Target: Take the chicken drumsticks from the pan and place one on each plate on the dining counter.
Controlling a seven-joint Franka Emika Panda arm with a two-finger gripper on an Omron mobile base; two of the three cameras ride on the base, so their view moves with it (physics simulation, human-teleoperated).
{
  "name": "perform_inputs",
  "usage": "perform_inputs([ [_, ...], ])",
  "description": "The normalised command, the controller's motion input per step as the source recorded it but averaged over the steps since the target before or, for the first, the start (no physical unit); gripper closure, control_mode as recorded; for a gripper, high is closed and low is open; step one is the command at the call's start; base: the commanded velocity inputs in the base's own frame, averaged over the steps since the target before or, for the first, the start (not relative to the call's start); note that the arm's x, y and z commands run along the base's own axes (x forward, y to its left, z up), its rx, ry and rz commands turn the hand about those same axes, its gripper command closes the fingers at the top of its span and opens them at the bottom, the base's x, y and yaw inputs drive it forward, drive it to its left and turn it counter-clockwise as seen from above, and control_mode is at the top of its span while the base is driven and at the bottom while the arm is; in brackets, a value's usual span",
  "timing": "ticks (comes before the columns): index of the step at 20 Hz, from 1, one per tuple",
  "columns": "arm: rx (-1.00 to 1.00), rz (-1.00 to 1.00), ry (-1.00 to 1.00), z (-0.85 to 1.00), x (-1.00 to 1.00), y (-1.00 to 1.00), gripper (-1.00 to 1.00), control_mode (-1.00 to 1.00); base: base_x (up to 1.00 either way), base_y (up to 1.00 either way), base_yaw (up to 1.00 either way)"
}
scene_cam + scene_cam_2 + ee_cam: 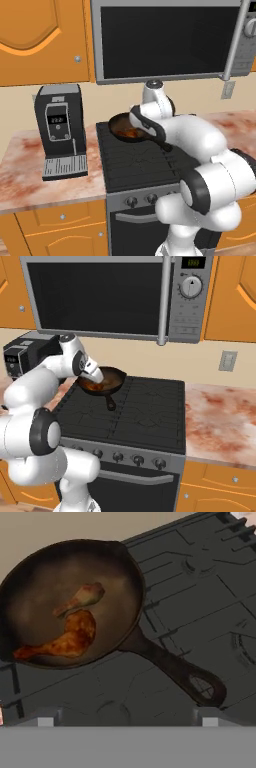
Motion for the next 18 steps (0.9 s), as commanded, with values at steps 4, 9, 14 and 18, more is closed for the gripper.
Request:
perform_inputs([
  [4,0.00,-0.06,0.00,-0.23,0.44,0.00,-1.00,-1.00,0.00,0.00,0.00],
  [9,0.03,-0.04,0.00,-0.21,0.30,0.00,-1.00,-1.00,0.00,0.00,0.00],
  [14,0.04,-0.02,0.00,-0.22,0.29,0.00,-1.00,-1.00,0.00,0.00,0.00],
  [18,0.00,-0.02,0.00,-0.38,0.29,0.00,-1.00,-1.00,0.00,0.00,0.00],
])
